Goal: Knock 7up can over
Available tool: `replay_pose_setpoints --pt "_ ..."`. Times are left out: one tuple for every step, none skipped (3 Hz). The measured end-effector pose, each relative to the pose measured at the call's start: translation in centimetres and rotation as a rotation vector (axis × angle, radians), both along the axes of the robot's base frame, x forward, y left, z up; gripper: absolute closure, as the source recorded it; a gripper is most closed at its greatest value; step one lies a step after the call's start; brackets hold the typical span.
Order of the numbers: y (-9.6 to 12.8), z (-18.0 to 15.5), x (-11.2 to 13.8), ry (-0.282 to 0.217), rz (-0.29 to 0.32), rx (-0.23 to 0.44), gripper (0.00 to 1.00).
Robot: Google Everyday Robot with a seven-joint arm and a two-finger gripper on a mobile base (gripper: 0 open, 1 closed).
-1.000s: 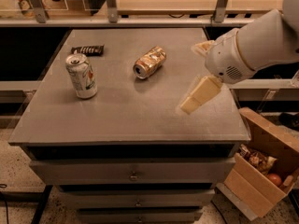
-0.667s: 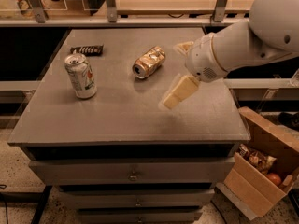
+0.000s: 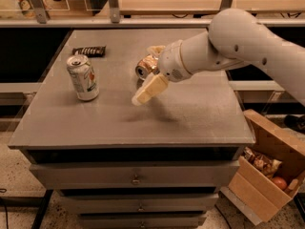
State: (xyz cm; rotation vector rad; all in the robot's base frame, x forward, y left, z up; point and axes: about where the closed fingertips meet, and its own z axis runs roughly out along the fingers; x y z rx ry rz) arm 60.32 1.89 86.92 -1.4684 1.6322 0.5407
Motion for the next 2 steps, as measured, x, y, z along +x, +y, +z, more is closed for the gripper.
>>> replay_pose_setpoints --pt "2.3 -0.1 1.2 0.023 0.006 0.096 0.00" --pt "4.4 0.1 1.6 0.033 0.019 0.153 0.00"
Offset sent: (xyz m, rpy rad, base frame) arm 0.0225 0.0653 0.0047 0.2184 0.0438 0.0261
